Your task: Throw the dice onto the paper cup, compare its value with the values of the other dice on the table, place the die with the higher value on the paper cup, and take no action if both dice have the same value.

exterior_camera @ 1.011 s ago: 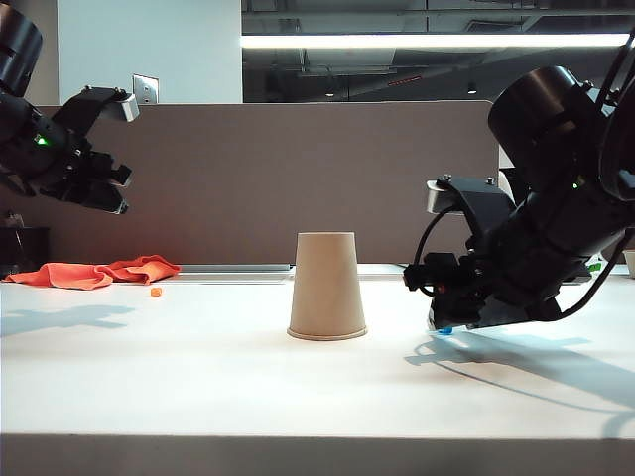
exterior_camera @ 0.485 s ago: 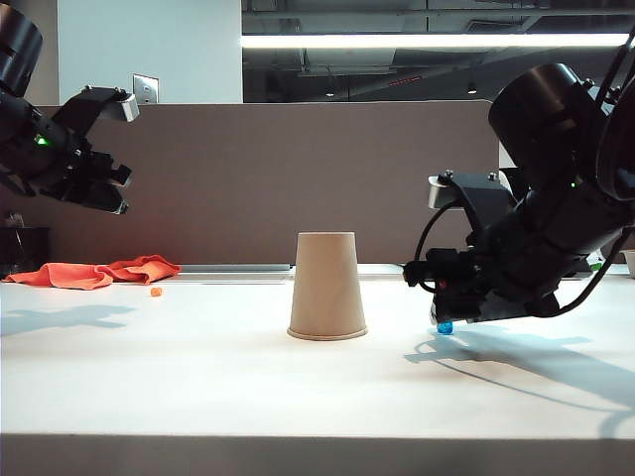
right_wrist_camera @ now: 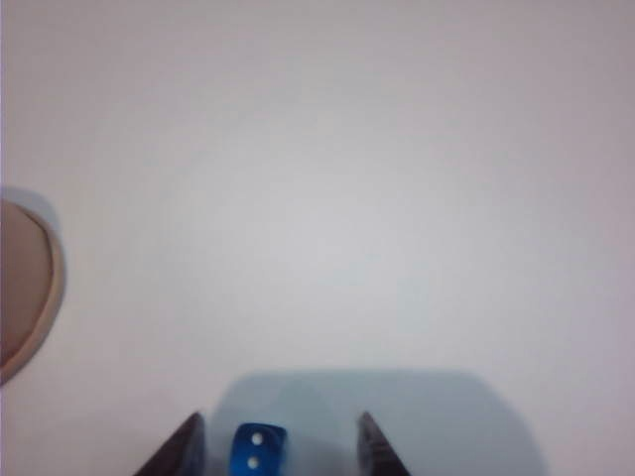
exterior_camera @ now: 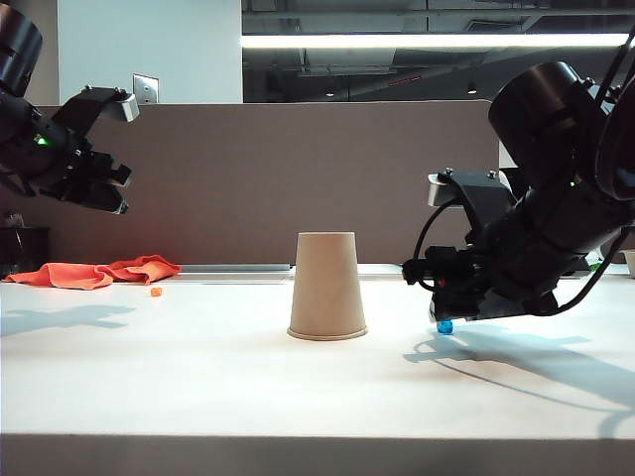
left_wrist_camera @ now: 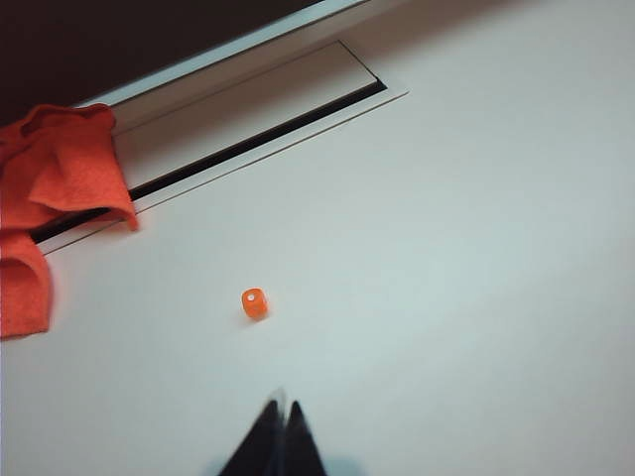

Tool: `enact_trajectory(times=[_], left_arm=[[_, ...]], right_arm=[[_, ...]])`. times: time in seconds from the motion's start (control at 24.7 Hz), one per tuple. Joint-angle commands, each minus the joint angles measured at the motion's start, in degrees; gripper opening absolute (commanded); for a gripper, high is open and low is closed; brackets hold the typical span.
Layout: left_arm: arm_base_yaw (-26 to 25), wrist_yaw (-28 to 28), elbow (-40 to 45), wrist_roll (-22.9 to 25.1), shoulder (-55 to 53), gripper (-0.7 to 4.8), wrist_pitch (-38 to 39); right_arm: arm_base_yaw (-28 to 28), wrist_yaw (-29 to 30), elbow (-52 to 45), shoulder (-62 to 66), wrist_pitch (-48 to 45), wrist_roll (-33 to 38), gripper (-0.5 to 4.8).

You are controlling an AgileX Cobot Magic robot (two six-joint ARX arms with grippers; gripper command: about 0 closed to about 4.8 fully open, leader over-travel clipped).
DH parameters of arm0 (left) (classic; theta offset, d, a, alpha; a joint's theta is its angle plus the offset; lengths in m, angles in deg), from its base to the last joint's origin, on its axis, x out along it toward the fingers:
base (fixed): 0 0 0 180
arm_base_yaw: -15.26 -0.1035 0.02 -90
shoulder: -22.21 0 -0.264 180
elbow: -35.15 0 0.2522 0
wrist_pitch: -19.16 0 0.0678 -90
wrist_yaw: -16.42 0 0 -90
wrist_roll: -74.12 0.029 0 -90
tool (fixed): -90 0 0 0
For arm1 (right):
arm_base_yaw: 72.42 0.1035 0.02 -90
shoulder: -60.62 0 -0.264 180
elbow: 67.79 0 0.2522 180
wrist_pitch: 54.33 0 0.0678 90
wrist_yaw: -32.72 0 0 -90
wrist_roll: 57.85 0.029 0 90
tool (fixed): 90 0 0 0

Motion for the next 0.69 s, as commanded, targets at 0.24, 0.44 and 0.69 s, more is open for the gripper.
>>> enact_trajectory(times=[0.24,0.44,0.69], left_arm=[[0.0,0.3,-0.1,-0.2,0.3,-0.05,-0.6],[0.0,0.3,-0.1,-0.2,0.3,-0.05,-0.6],[0.0,0.3,-0.1,-0.2,0.3,-0.05,-0.6]], right_arm=[[0.2,-0.3,0.2,2.3,-3.3,0.0,1.98],[0.2,-0.3,0.8,3.1,-3.4,0.0,1.98],[0.2,-0.2,1.6,4.4,-3.5,0.0,1.61]])
